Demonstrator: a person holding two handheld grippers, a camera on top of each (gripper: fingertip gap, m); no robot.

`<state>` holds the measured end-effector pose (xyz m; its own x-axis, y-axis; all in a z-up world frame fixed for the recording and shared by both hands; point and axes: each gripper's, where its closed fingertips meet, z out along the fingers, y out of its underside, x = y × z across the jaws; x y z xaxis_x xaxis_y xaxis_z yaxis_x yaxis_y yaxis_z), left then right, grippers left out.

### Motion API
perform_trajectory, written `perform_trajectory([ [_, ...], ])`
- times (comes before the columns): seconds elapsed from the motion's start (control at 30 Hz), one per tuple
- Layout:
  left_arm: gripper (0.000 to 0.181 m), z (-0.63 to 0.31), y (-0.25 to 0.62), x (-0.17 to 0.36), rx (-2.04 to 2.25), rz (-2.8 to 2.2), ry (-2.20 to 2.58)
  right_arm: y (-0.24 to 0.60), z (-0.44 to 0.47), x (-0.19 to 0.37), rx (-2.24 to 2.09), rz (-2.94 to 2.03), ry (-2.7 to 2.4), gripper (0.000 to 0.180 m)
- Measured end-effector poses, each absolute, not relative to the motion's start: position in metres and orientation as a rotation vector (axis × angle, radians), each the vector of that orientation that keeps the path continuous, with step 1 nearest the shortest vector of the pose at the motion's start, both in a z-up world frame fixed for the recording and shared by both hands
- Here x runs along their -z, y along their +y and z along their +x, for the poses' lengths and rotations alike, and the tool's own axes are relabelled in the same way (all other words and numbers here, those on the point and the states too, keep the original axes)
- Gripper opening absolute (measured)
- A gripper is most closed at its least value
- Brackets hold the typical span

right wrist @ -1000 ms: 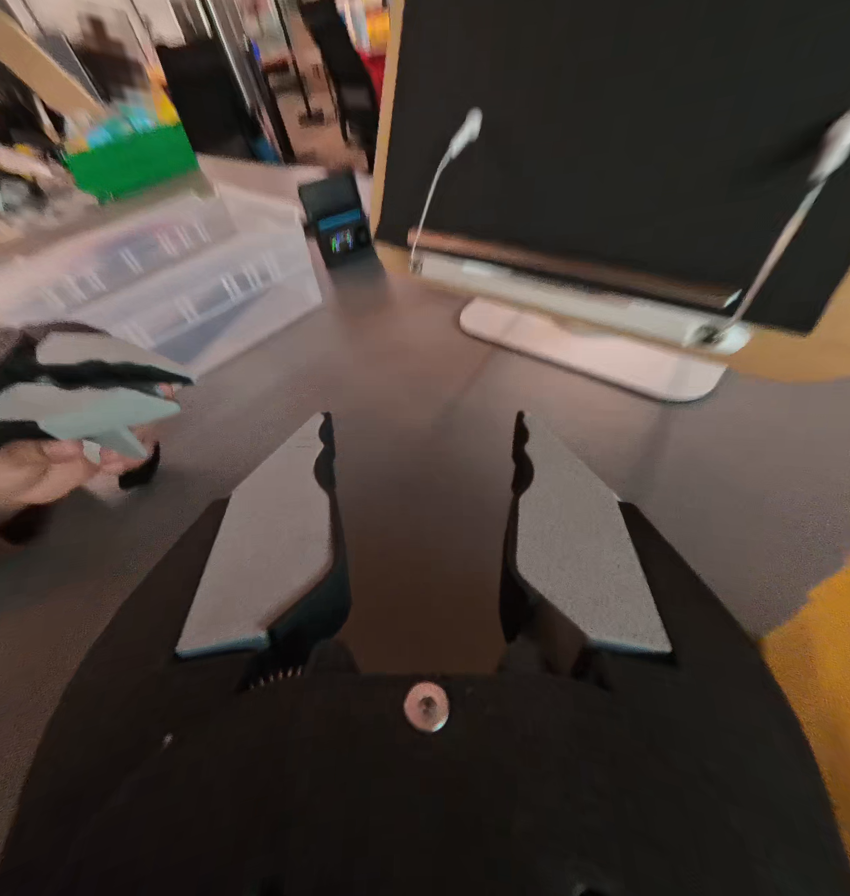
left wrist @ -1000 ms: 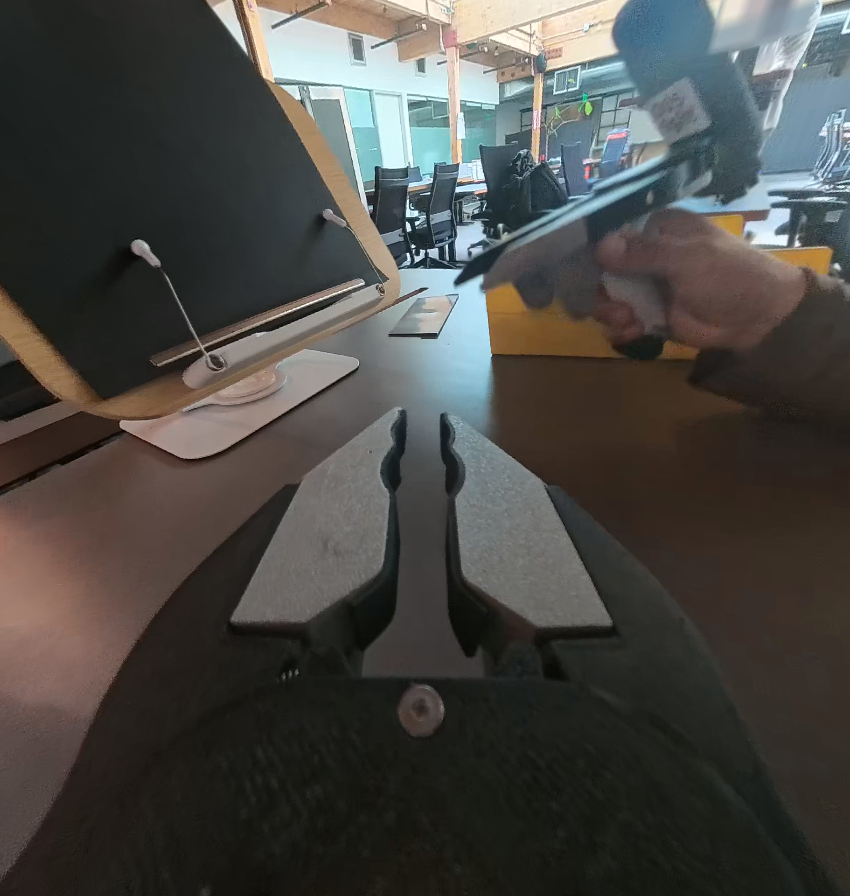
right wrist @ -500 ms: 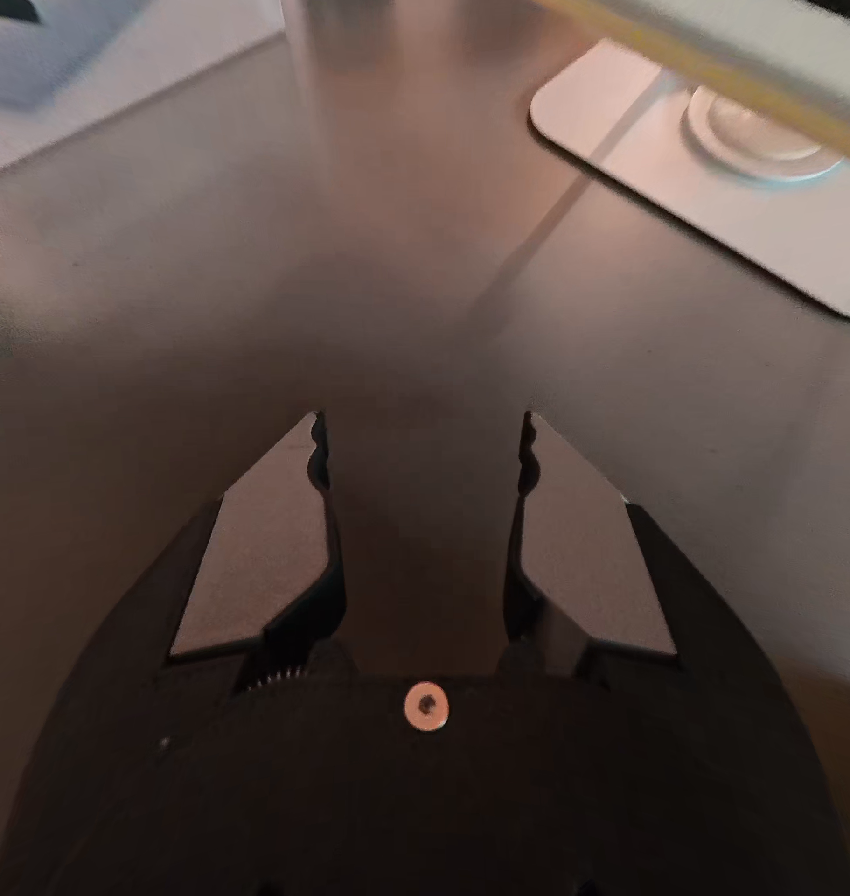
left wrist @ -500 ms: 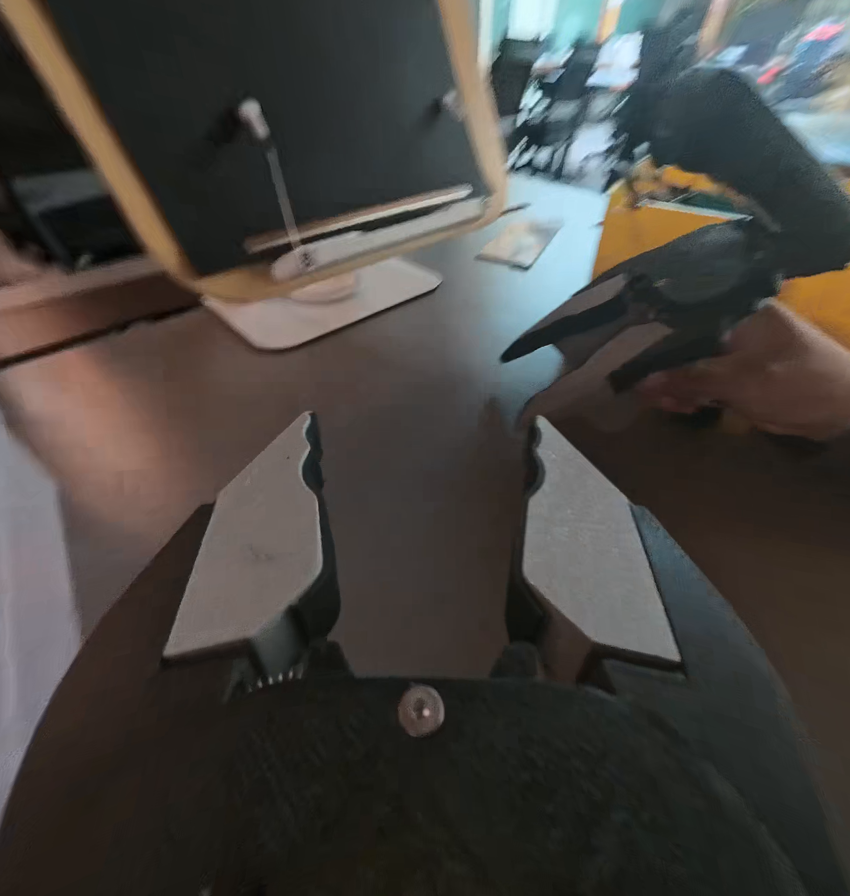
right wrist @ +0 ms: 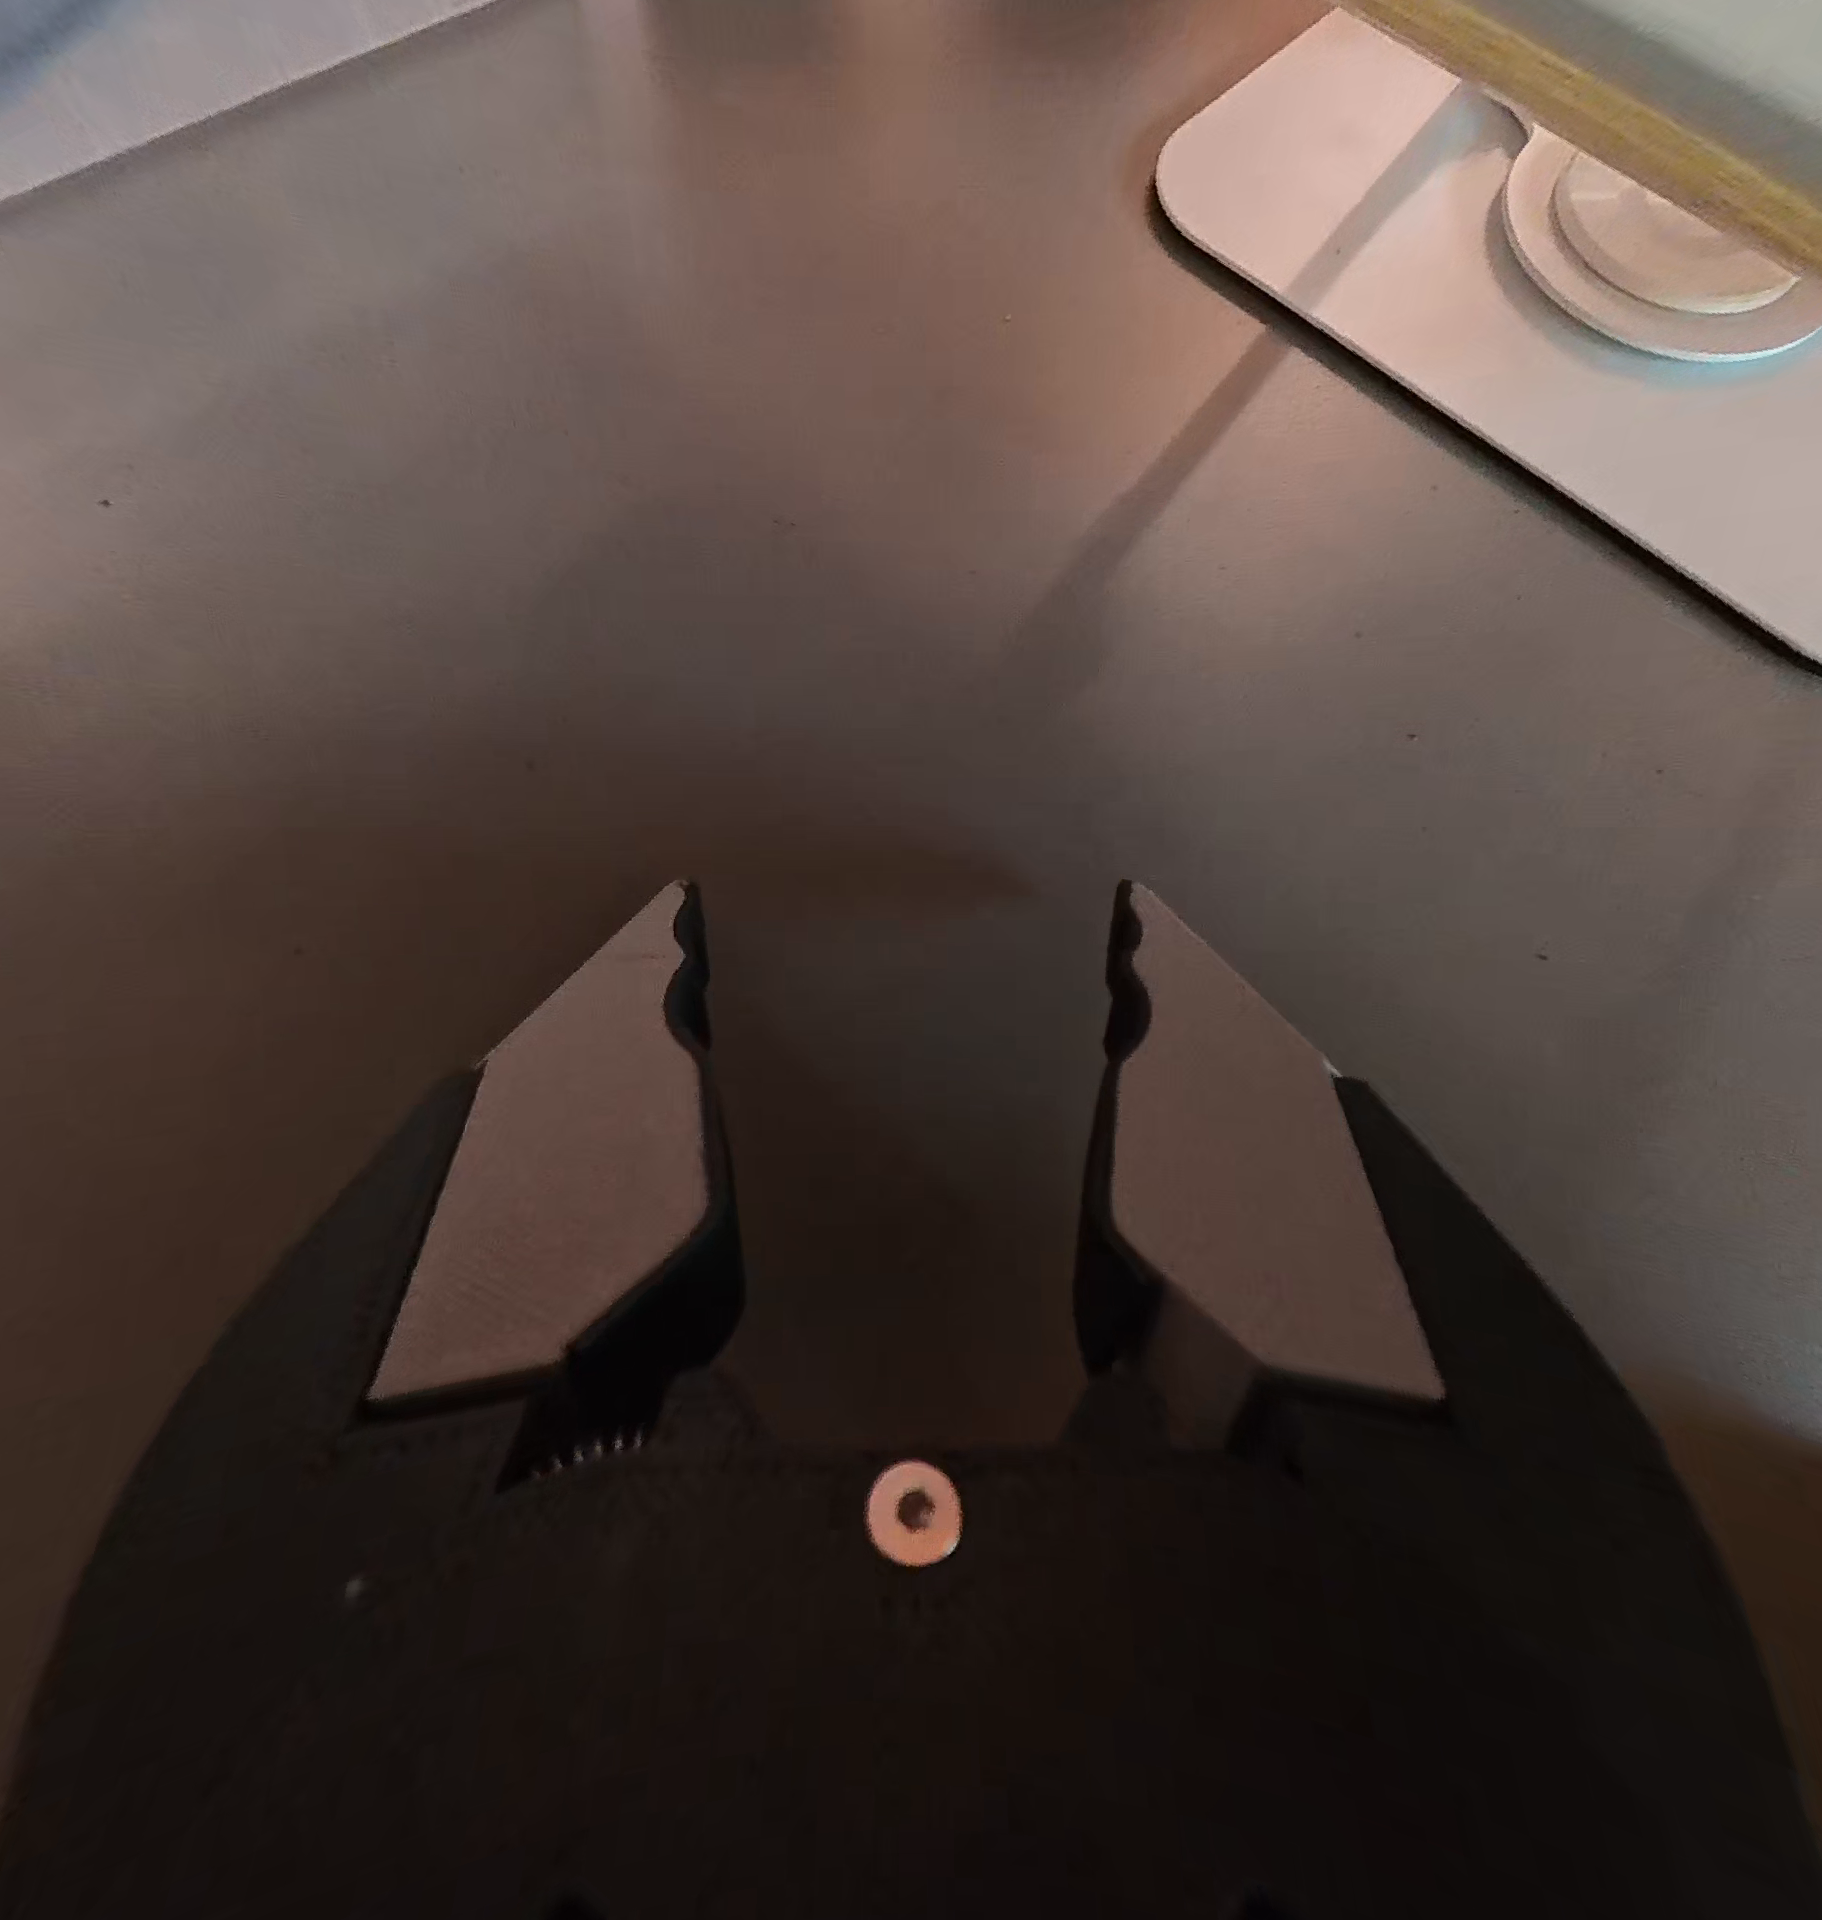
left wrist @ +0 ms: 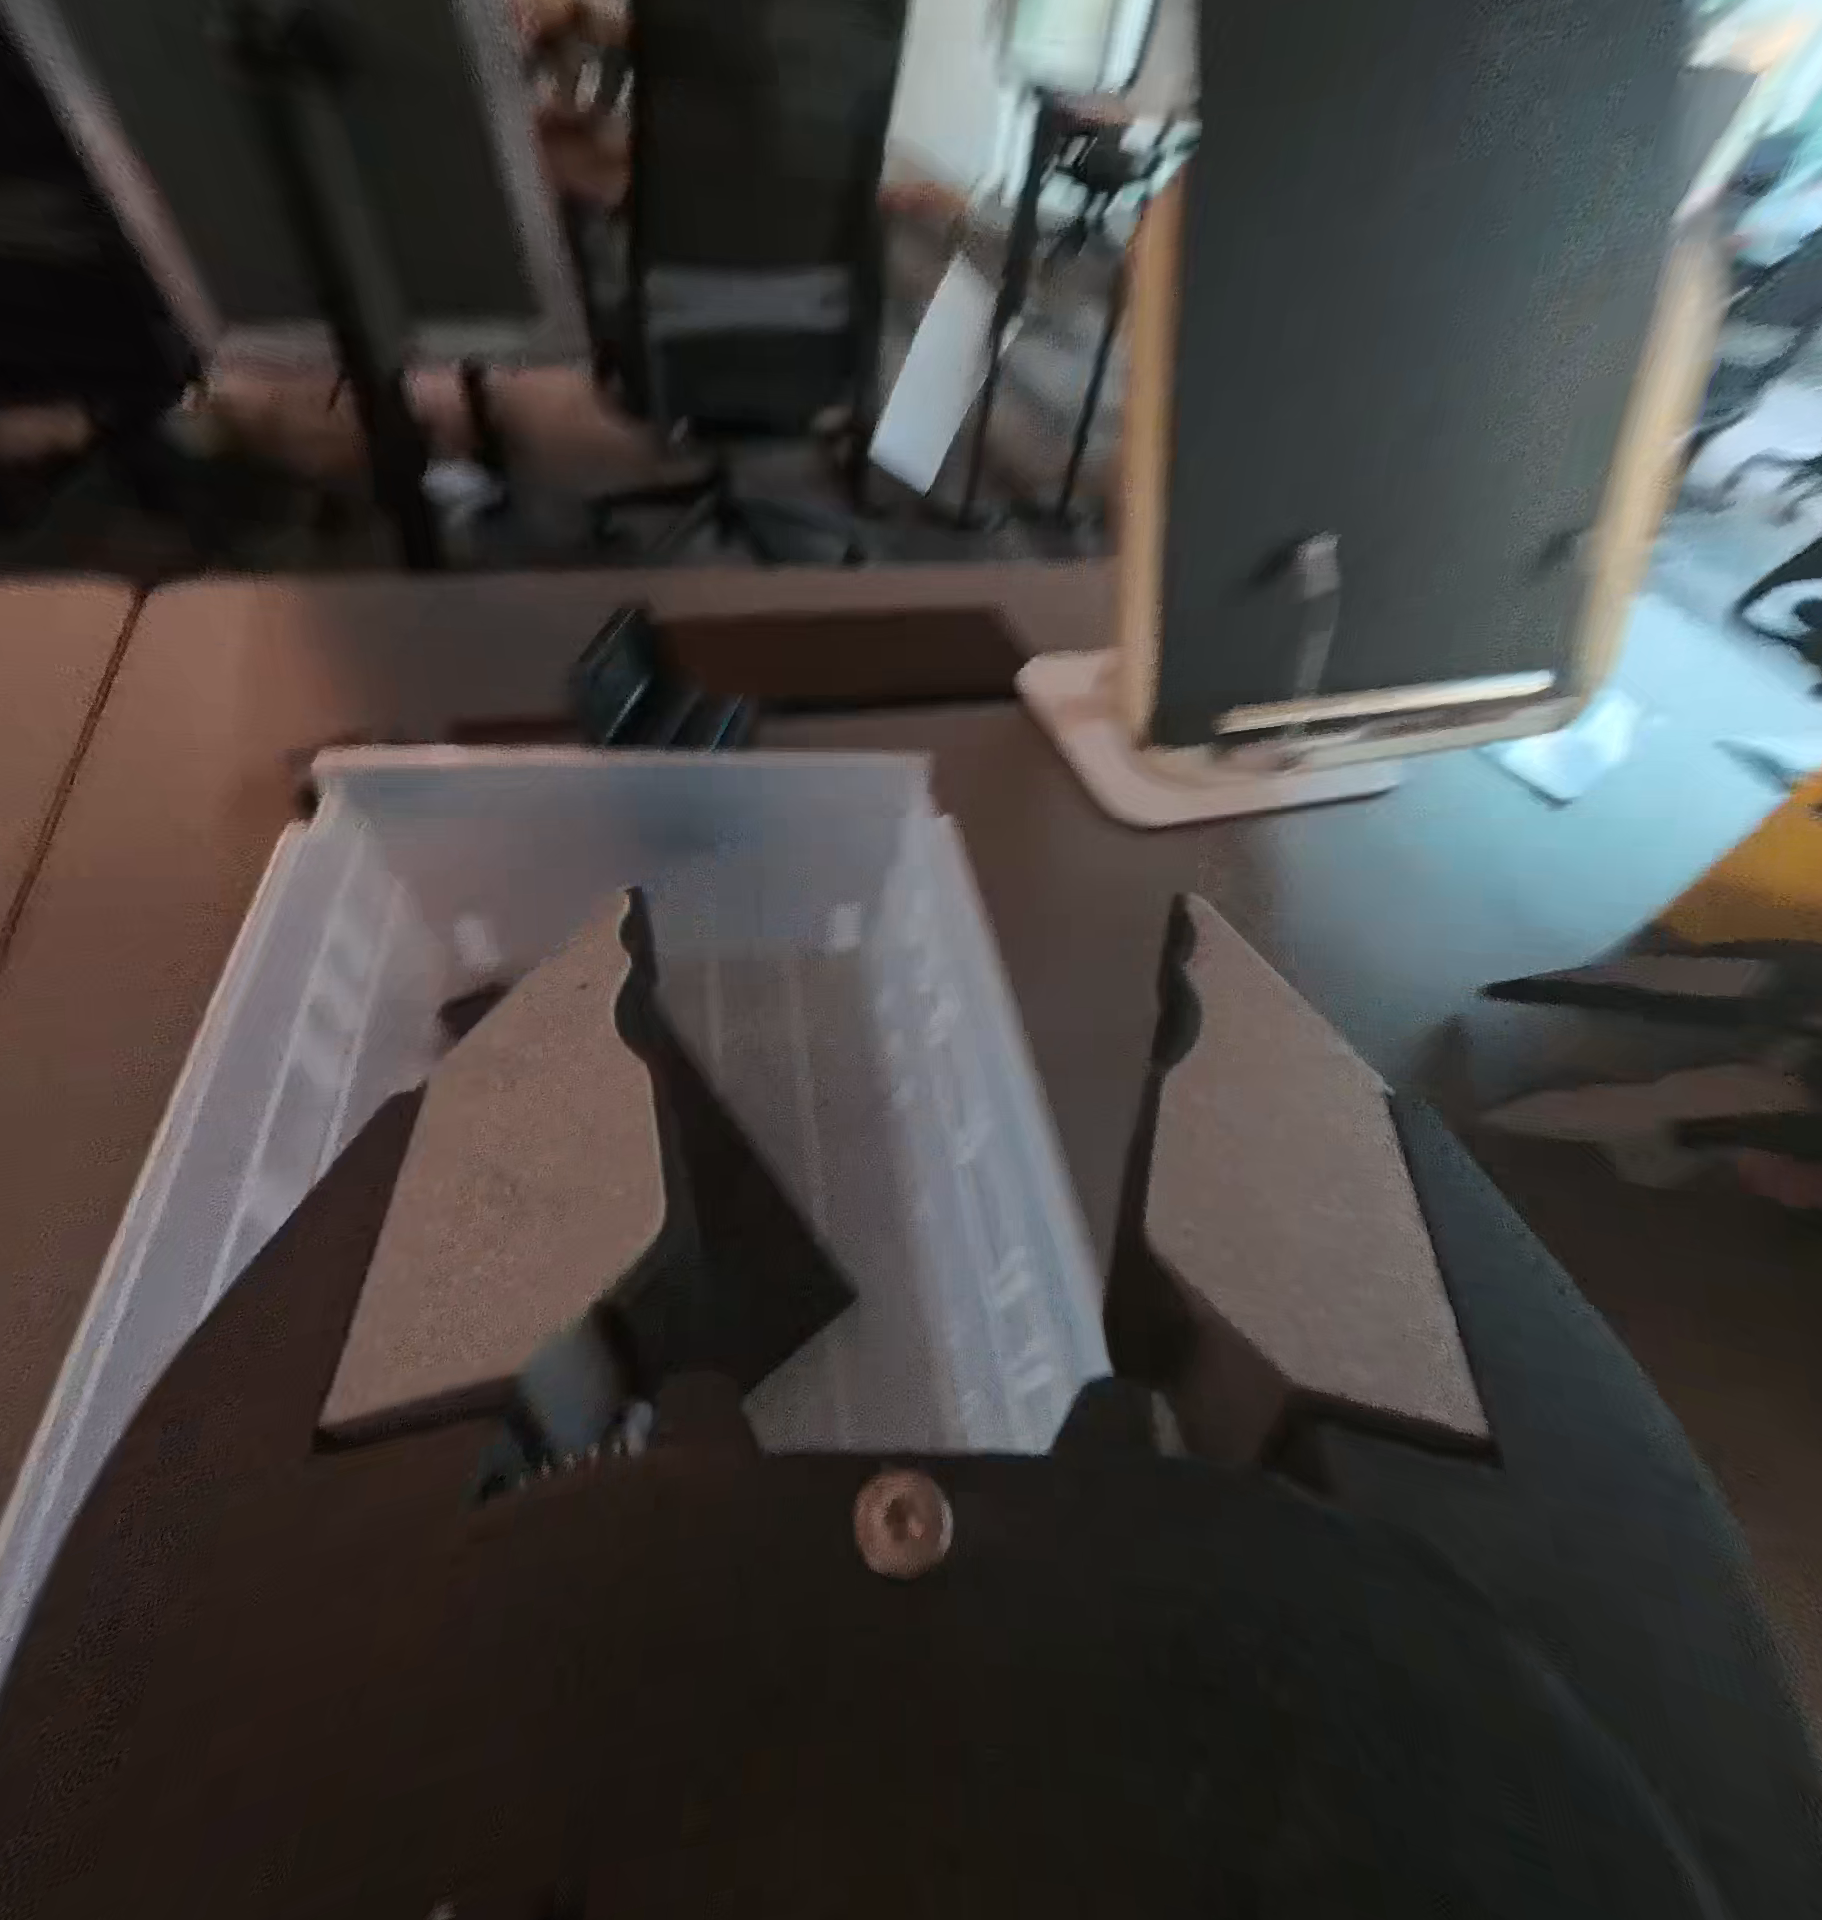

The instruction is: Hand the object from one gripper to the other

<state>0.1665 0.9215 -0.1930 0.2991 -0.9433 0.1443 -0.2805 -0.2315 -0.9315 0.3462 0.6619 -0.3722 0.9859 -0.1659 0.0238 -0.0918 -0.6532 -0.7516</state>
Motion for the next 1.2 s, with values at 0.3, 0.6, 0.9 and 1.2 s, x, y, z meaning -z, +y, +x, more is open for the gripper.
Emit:
perform_trajectory([
  [0.3,0.1,0.174,0.981,0.345,0.72,-2.328,1.135,0.662,0.345,0.374,0.126,-2.302,0.165,0.073],
  [0.6,0.122,0.179,0.997,0.383,0.357,-2.311,1.209,0.662,0.343,0.375,0.132,-2.308,0.148,0.071],
  [0.9,0.075,0.168,0.987,0.377,0.4,-2.25,1.32,0.662,0.338,0.376,0.148,-2.319,0.104,0.067],
  [1.2,0.073,0.15,1.006,0.358,0.082,-2.018,1.481,0.662,0.338,0.376,0.135,-2.321,0.11,0.065],
])
